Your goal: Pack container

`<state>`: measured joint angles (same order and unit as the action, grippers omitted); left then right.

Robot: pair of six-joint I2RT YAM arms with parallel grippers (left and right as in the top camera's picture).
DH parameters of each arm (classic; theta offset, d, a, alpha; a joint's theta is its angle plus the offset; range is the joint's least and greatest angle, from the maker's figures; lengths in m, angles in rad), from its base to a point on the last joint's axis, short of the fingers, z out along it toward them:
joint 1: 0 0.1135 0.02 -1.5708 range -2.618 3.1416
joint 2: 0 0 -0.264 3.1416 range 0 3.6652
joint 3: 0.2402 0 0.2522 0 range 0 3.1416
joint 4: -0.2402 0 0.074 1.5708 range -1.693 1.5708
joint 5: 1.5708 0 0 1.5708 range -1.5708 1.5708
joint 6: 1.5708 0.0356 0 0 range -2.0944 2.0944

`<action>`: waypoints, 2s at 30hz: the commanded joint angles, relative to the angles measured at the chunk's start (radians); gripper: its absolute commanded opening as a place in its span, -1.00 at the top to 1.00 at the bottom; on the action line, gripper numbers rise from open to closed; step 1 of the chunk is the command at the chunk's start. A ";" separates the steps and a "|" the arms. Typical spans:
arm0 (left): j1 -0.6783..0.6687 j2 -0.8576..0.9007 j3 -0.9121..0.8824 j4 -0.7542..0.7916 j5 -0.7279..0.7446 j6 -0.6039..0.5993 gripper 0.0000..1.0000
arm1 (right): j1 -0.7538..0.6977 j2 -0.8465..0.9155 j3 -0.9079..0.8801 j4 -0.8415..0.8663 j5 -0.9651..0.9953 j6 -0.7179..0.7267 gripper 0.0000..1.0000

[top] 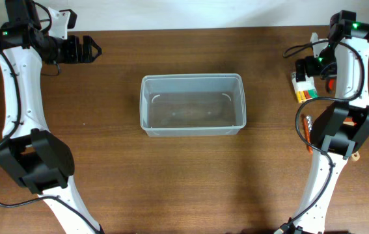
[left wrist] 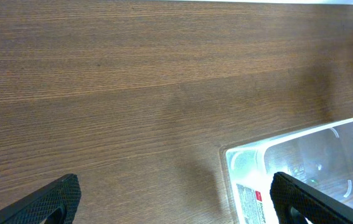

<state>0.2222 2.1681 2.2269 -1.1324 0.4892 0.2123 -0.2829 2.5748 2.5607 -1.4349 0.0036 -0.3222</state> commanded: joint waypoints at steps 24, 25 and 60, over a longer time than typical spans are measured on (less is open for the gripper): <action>0.003 -0.001 0.016 0.002 0.000 -0.009 -0.98 | 0.011 0.041 -0.038 0.000 0.005 -0.011 -0.97; 0.003 -0.001 0.016 0.002 0.000 -0.009 -0.98 | 0.013 0.042 -0.038 0.000 0.005 -0.011 -0.97; 0.003 -0.001 0.016 0.002 0.000 -0.009 -0.99 | 0.014 0.116 -0.038 0.048 -0.005 -0.069 -0.97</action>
<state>0.2222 2.1681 2.2269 -1.1324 0.4892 0.2123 -0.2741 2.6705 2.5278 -1.3872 0.0029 -0.3676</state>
